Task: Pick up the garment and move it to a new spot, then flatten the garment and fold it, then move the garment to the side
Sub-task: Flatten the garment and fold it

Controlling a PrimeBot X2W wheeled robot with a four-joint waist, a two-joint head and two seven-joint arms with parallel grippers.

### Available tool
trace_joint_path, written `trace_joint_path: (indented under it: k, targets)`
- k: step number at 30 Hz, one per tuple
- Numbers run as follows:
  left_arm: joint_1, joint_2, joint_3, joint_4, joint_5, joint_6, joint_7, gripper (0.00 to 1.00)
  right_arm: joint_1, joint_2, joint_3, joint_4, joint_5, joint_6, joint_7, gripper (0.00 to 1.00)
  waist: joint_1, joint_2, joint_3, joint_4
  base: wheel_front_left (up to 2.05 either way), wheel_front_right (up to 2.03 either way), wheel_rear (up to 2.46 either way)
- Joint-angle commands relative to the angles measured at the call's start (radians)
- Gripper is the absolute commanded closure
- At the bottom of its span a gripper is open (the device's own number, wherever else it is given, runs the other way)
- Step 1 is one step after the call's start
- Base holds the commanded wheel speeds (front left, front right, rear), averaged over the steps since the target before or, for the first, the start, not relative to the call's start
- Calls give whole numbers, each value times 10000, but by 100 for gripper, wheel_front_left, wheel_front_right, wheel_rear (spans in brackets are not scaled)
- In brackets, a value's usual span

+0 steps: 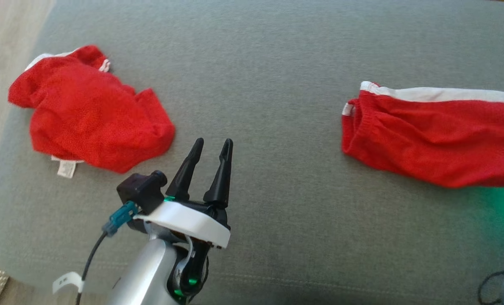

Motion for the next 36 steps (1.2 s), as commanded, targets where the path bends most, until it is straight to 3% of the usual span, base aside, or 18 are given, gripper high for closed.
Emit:
trace_joint_path:
  k: [1,6,10,19,24,29,36]
  targets:
    - [-48,28,354,-264,105,-64,-120,0,-154,176,141,-278,-202,-7,-71,100,0,-1,-86,-205,0,0,0]
    - [-45,28,305,-169,168,-117,-120,0,-281,459,34,-237,-435,-7,-80,100,0,-1,-139,-364,0,0,0]
    - [-79,28,268,-98,165,-131,-120,0,-379,679,599,-653,-311,-7,-328,100,0,-1,-255,-399,0,0,0]
    - [36,28,219,16,551,-135,-120,0,442,707,3544,-2543,1035,-7,-708,100,0,-1,-647,-148,0,0,0]
    - [252,28,186,10,514,-149,-120,0,1133,358,5479,-3295,1503,-7,-653,100,0,-1,-903,-3,0,0,0]
    - [327,28,138,-17,672,-128,-120,0,1497,-10,6924,-3477,1764,-7,-612,100,0,-1,-986,142,0,0,0]
    - [396,28,68,-65,627,-130,-120,0,1388,-354,8090,-2959,1931,-7,-504,100,0,-1,-933,353,0,0,0]
